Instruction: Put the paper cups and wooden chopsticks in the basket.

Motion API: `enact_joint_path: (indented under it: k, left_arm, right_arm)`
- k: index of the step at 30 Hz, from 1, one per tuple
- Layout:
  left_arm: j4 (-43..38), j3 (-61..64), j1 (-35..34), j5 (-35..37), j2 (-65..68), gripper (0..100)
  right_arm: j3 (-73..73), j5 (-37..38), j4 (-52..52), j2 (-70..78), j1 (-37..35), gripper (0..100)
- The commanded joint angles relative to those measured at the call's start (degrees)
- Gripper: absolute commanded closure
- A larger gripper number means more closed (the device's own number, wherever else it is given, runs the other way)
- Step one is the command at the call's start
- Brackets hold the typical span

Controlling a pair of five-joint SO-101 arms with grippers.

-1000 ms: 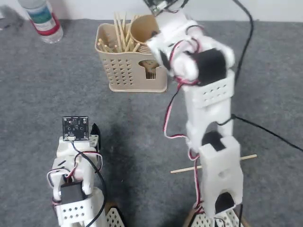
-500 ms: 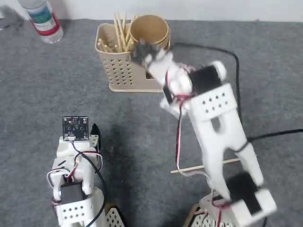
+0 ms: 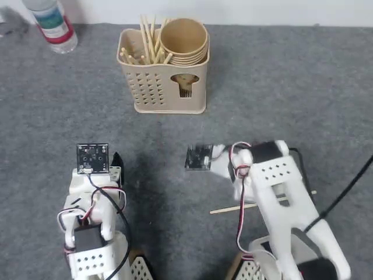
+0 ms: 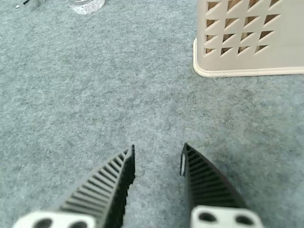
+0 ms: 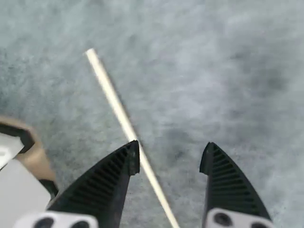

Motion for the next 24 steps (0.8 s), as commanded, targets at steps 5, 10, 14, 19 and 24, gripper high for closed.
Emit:
enact_joint_path:
  k: [5,10,14,19,24]
  left_arm:
    - [0.18,-0.22,0.18,-0.35,-0.88,85]
    - [0.18,-0.22,0.18,-0.35,-0.88,85]
    - [0.18,-0.22,0.18,-0.35,-0.88,85]
    - [0.18,-0.22,0.18,-0.35,-0.88,85]
    - [0.18,-0.22,0.18,-0.35,-0.88,85]
  right_arm:
    - [2.37,1.49,0.48,-2.51,0.13,78.3]
    - [7.21,6.07,-0.13,-2.51,0.22,78.6]
    - [11.60,6.07,-5.23,-2.51,0.57,78.6]
    - [17.58,6.07,-13.58,-2.51,0.66,78.6]
    - [21.10,6.07,-19.21,-2.51,0.57,80.3]
